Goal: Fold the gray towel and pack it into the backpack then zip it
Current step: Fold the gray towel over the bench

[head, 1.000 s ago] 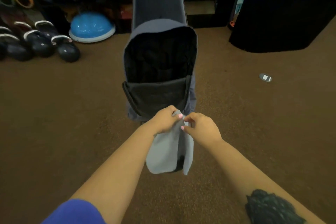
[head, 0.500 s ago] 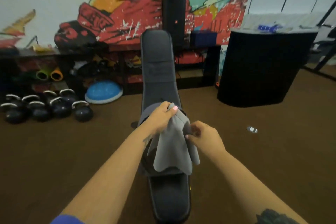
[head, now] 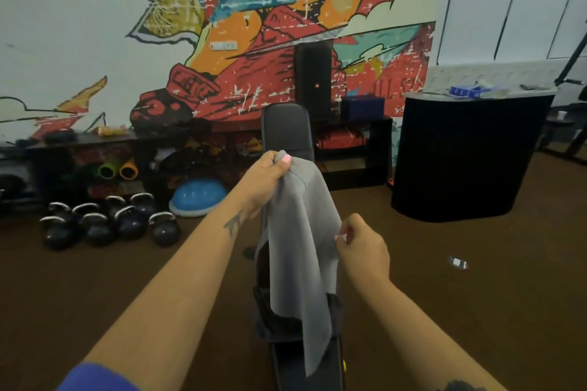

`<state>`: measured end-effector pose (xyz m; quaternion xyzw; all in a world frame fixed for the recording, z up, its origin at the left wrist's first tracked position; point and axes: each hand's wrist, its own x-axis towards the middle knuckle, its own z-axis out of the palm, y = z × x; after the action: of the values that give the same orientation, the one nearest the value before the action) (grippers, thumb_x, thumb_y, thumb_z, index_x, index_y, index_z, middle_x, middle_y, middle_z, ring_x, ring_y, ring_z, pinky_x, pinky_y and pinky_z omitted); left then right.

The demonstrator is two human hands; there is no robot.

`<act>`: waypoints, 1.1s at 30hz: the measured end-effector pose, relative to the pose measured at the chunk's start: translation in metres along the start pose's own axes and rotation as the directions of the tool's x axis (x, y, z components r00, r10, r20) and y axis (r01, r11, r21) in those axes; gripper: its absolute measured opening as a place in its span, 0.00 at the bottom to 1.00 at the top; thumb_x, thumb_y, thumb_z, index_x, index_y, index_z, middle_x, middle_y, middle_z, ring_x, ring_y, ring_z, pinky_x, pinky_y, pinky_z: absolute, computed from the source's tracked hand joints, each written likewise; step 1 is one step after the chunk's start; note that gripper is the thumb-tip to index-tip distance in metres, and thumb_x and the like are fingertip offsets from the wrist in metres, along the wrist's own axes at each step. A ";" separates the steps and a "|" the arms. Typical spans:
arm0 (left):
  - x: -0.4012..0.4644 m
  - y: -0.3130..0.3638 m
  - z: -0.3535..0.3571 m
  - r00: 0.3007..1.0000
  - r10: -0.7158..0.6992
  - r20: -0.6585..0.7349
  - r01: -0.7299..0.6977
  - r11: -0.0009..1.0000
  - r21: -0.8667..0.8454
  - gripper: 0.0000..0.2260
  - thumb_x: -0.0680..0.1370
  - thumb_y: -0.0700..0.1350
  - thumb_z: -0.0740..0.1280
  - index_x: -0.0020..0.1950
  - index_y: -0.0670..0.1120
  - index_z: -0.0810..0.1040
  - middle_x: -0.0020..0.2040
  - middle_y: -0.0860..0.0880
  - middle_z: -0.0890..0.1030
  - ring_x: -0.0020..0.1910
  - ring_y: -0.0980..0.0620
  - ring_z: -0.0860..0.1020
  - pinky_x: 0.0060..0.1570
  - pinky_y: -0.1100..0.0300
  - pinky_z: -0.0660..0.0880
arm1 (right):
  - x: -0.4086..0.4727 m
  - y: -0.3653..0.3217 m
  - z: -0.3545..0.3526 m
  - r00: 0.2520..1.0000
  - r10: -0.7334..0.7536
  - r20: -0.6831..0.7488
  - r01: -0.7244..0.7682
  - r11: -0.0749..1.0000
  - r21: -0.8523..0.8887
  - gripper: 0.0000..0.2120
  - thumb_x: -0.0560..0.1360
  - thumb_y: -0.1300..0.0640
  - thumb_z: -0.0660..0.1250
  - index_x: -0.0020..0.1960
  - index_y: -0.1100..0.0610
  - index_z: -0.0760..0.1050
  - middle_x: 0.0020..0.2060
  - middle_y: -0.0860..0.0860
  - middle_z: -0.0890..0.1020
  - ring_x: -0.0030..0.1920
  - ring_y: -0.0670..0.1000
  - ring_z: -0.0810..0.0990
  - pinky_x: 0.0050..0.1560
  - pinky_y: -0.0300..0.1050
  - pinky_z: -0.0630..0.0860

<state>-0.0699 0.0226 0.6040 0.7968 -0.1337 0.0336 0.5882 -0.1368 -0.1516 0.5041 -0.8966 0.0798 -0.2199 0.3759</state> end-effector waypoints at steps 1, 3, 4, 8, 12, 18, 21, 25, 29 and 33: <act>0.001 0.004 -0.002 1.000 0.006 -0.001 -0.006 1.000 -0.014 0.12 0.78 0.58 0.58 0.52 0.53 0.74 0.59 0.47 0.77 0.60 0.47 0.76 0.65 0.46 0.71 | -0.001 0.000 0.002 0.998 0.012 0.065 -0.013 1.000 0.004 0.04 0.75 0.55 0.67 0.45 0.50 0.71 0.34 0.47 0.77 0.35 0.49 0.78 0.36 0.48 0.80; 0.002 0.009 -0.003 1.000 0.007 0.003 -0.007 0.999 -0.053 0.15 0.74 0.61 0.59 0.53 0.53 0.75 0.61 0.45 0.77 0.62 0.46 0.75 0.66 0.45 0.70 | -0.003 0.000 0.007 0.970 0.066 0.232 -0.075 0.997 0.028 0.04 0.75 0.51 0.66 0.47 0.51 0.75 0.38 0.49 0.81 0.38 0.50 0.80 0.40 0.49 0.80; 0.003 0.012 -0.004 1.000 0.007 0.007 -0.006 0.997 -0.079 0.16 0.72 0.61 0.60 0.52 0.53 0.75 0.62 0.45 0.77 0.62 0.46 0.75 0.67 0.45 0.70 | -0.003 -0.001 0.009 0.942 0.104 0.320 -0.124 0.991 0.044 0.08 0.76 0.48 0.65 0.48 0.52 0.77 0.40 0.51 0.82 0.40 0.51 0.81 0.44 0.51 0.80; 0.006 0.018 -0.005 1.000 0.021 -0.005 -0.021 0.994 -0.107 0.14 0.72 0.61 0.60 0.51 0.55 0.74 0.62 0.44 0.77 0.63 0.45 0.75 0.67 0.45 0.70 | -0.003 -0.009 0.016 0.746 0.216 0.630 -0.329 0.942 0.067 0.25 0.80 0.40 0.51 0.56 0.57 0.78 0.48 0.53 0.79 0.50 0.53 0.77 0.54 0.50 0.74; 0.010 0.021 -0.007 1.000 0.026 -0.015 -0.027 0.990 -0.136 0.10 0.77 0.57 0.59 0.51 0.54 0.74 0.62 0.44 0.77 0.62 0.45 0.75 0.66 0.44 0.70 | 0.001 -0.014 0.024 0.585 0.260 0.768 -0.683 0.668 0.294 0.33 0.74 0.33 0.56 0.65 0.59 0.73 0.59 0.55 0.79 0.60 0.55 0.76 0.65 0.51 0.71; 0.012 0.014 -0.016 0.998 -0.005 -0.060 -0.005 0.986 -0.165 0.14 0.76 0.58 0.60 0.55 0.51 0.75 0.62 0.44 0.77 0.62 0.45 0.75 0.67 0.44 0.70 | 0.015 -0.021 0.013 0.689 0.213 0.693 -0.724 0.262 0.639 0.16 0.74 0.52 0.69 0.58 0.60 0.76 0.43 0.47 0.71 0.46 0.57 0.79 0.44 0.45 0.74; 0.013 0.006 -0.021 0.995 -0.015 -0.101 -0.002 0.986 -0.170 0.14 0.80 0.54 0.58 0.59 0.47 0.74 0.62 0.45 0.77 0.62 0.47 0.75 0.67 0.47 0.70 | 0.023 -0.018 0.009 0.719 0.249 0.649 -0.692 0.172 0.701 0.10 0.76 0.57 0.66 0.56 0.59 0.74 0.45 0.55 0.81 0.41 0.53 0.80 0.37 0.42 0.70; 0.014 -0.007 -0.027 0.985 -0.063 -0.163 0.045 0.992 -0.116 0.14 0.80 0.54 0.56 0.60 0.47 0.72 0.63 0.45 0.75 0.63 0.47 0.74 0.67 0.45 0.70 | 0.032 -0.014 -0.003 0.741 0.298 0.602 -0.664 0.188 0.724 0.08 0.77 0.55 0.65 0.53 0.58 0.75 0.52 0.54 0.81 0.54 0.56 0.79 0.52 0.52 0.75; 0.013 -0.019 -0.033 0.964 -0.098 -0.248 0.088 0.995 -0.050 0.16 0.81 0.53 0.55 0.63 0.45 0.70 0.61 0.47 0.74 0.61 0.48 0.73 0.66 0.46 0.69 | 0.041 -0.020 -0.015 0.806 0.294 0.515 -0.588 0.285 0.757 0.08 0.78 0.53 0.65 0.54 0.56 0.74 0.45 0.48 0.78 0.46 0.49 0.77 0.45 0.45 0.74; 0.008 -0.031 -0.040 0.939 -0.128 -0.318 0.131 0.991 -0.013 0.18 0.80 0.55 0.54 0.62 0.45 0.69 0.61 0.46 0.74 0.60 0.46 0.74 0.64 0.43 0.70 | 0.049 -0.022 -0.027 0.858 0.234 0.457 -0.511 0.303 0.805 0.23 0.74 0.61 0.70 0.67 0.59 0.68 0.55 0.53 0.77 0.46 0.49 0.78 0.41 0.41 0.75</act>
<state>-0.0507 0.0680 0.5893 0.7906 0.0159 0.1236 0.5995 -0.1065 -0.1689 0.5526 -0.5202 0.1059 -0.0162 0.8473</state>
